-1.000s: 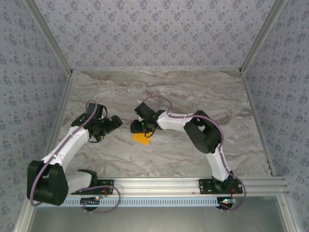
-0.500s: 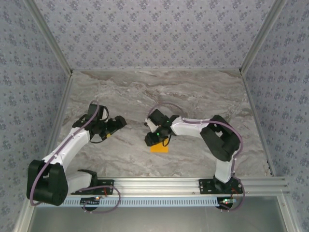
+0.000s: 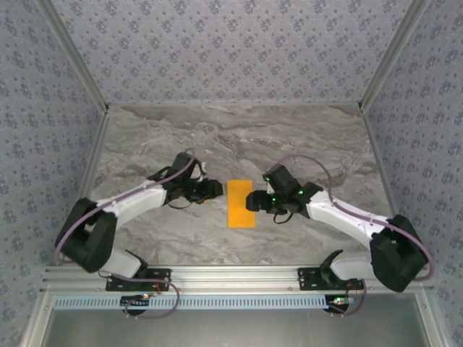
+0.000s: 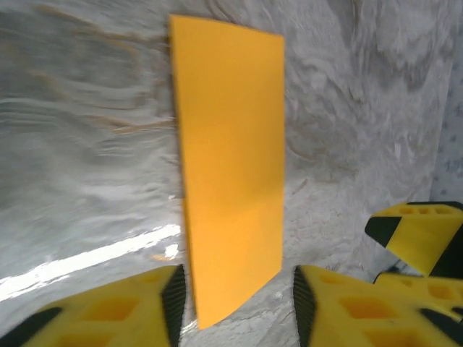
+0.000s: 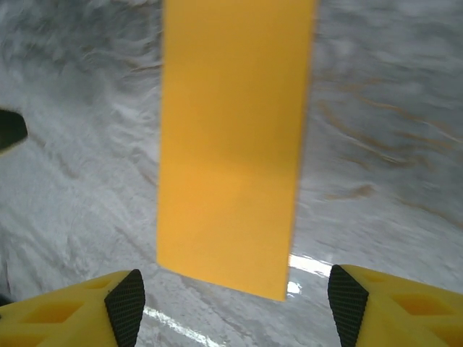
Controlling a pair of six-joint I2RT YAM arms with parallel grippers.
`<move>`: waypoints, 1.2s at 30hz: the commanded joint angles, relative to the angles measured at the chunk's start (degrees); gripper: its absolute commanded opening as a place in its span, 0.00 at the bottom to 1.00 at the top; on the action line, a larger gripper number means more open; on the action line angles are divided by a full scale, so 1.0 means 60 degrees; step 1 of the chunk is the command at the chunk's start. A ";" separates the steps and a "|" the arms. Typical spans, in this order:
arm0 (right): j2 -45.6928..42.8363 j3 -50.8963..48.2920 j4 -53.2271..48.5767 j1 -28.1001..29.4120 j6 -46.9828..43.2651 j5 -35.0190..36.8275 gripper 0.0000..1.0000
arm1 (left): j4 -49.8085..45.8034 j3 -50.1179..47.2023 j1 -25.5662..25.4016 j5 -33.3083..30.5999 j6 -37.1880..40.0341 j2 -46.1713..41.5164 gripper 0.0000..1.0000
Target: Fold a paper plane with a square sheet of paper (pick it up from the middle)
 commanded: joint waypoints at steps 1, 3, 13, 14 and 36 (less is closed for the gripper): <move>-0.0533 -0.0636 0.0141 -0.0460 0.1393 0.0227 0.72 | 0.0636 0.0926 -0.0486 0.0329 -0.0095 0.0925 0.38; -0.0693 -0.1018 0.0542 -0.0689 0.1648 -0.0163 0.71 | 0.0439 0.1279 -0.0581 0.0175 -0.0102 0.1503 0.33; -0.0417 -0.1396 0.1150 -0.0767 0.1934 -0.0588 0.66 | 0.0450 0.1750 -0.0603 0.0082 -0.0223 0.3416 0.21; -0.0351 -0.1409 0.1206 -0.0765 0.1957 -0.0638 0.65 | 0.0378 0.1750 -0.0605 -0.0043 -0.0216 0.3437 0.20; 0.1684 -0.1398 0.2494 0.0515 0.2958 -0.0563 0.41 | -0.0475 0.0296 -0.0606 -0.2175 -0.0760 0.3043 0.15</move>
